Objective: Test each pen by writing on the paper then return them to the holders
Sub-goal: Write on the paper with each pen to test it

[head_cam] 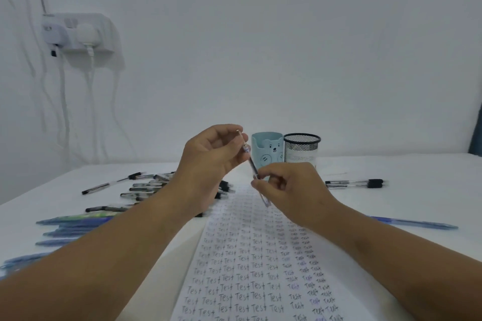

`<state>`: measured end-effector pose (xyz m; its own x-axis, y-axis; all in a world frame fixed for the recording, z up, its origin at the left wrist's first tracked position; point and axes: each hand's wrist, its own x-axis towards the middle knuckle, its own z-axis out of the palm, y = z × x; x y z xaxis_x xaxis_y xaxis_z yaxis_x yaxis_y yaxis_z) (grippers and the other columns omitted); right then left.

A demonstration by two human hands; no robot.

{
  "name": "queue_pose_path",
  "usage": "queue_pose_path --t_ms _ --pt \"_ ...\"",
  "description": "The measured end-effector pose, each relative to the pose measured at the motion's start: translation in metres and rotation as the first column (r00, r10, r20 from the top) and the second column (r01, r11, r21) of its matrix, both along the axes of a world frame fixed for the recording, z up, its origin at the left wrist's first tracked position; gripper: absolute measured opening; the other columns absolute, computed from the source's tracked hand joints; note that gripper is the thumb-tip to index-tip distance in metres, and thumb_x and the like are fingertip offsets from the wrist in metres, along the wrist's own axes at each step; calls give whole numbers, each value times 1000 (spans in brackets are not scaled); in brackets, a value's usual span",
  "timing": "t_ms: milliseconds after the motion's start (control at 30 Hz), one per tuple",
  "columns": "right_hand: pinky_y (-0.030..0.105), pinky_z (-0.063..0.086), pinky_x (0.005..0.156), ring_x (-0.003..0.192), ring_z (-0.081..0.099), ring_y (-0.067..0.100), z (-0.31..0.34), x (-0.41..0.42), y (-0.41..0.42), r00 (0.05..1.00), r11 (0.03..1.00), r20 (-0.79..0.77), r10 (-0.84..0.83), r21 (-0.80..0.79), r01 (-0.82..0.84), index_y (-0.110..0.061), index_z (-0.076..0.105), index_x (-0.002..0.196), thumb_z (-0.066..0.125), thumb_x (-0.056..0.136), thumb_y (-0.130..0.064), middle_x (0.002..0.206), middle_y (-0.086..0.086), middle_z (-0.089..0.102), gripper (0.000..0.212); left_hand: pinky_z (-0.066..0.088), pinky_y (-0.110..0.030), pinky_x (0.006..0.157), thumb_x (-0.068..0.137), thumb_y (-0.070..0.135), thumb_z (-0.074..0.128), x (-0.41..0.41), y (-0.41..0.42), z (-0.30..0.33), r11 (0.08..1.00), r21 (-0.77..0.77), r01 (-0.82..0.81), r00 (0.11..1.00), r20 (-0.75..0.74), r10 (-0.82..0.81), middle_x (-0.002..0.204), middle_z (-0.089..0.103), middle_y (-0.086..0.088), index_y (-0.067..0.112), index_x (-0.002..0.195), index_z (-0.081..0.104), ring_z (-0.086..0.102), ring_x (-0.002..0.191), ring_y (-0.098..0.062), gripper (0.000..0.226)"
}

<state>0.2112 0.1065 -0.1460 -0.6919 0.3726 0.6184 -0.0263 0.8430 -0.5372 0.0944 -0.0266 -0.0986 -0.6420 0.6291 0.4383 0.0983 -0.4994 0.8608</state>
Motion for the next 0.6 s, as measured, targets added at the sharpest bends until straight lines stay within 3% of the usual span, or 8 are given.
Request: queue_pose_path --t_ms 133,233,333,467,533,600 --pt "18 42 48 47 54 8 8 0 7 999 957 -34 11 -290 -20 -12 72 87 67 95 -20 62 8 68 12 59 -35 89 96 23 67 -4 11 -22 938 -313 -146 923 -385 15 104 76 10 38 113 66 71 96 -8 23" --pt "29 44 48 50 57 20 9 -2 7 989 835 -114 92 -532 -139 -5 70 90 64 96 -14 63 8 70 12 55 -17 75 98 30 64 -2 7 -44 880 -432 -198 780 -613 -126 94 74 17 42 106 68 65 77 5 15" --pt "28 41 47 49 52 20 8 -1 7 980 773 -144 138 -603 -197 2 68 90 65 95 -10 65 14 68 13 42 -16 56 99 29 64 -5 9 -50 893 -391 -223 703 -699 -130 72 64 5 28 99 66 49 58 -3 2" --pt "26 36 46 45 44 16 10 0 6 981 750 -99 167 -634 -192 -2 66 72 64 93 -6 57 8 56 22 33 -18 50 106 28 49 -7 13 -49 860 -442 -255 633 -749 -198 62 47 11 20 88 55 35 51 -5 21" --pt "25 34 45 42 41 15 17 -1 13 985 720 -143 101 -673 -171 -4 61 69 61 93 -7 52 6 52 24 34 -19 51 107 31 43 -11 10 -50 845 -480 -237 646 -728 -232 60 46 13 21 83 51 33 53 -4 27" --pt "26 30 44 42 39 16 29 3 33 958 655 -276 -73 -738 -163 -6 58 67 60 92 -6 51 4 50 25 36 -18 54 107 33 41 -20 4 -51 824 -505 -256 671 -707 -225 58 46 17 20 81 49 35 53 -2 31"
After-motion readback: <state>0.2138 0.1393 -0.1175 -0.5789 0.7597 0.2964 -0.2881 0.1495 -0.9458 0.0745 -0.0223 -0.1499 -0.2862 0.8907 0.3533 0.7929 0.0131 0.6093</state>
